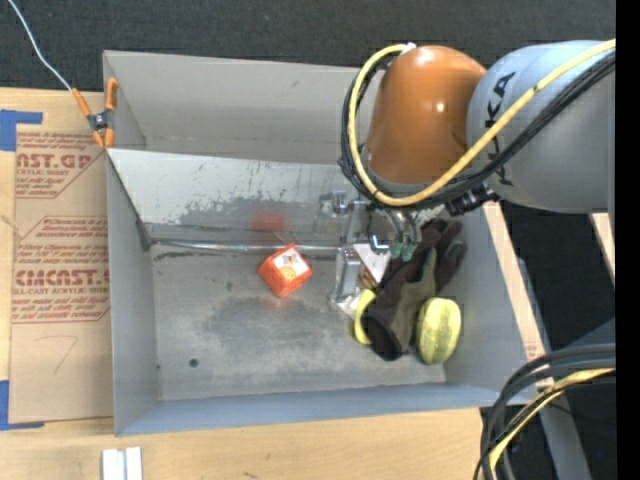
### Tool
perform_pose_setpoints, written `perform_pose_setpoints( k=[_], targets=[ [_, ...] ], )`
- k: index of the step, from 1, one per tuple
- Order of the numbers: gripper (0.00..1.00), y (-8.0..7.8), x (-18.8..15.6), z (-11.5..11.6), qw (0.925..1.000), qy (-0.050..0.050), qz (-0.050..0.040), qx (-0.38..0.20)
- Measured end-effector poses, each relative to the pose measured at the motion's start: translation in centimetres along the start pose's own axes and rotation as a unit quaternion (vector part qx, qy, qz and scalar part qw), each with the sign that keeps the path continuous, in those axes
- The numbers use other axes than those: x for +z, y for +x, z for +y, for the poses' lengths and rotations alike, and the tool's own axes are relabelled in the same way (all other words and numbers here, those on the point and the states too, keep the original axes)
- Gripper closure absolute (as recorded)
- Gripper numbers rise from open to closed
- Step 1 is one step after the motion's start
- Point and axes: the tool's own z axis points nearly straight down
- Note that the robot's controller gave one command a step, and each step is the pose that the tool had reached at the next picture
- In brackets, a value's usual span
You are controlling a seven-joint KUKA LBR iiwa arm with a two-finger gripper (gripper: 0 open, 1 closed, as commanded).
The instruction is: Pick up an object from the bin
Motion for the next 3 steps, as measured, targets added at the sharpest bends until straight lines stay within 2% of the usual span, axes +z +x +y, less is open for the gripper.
perform_pose_setpoints(
  k=[1,2,3],
  targets=[
    [0.0,-0.1,-0.5,0.0,1.0,0.0,-0.004,0.0],
    [0.0,1.1,6.4,0.3,0.9988,0.0,-0.0033,-0.049],
    [1.0,2.2,8.3,1.0,0.9998,-0.001,-0.0035,0.02]
  ],
)
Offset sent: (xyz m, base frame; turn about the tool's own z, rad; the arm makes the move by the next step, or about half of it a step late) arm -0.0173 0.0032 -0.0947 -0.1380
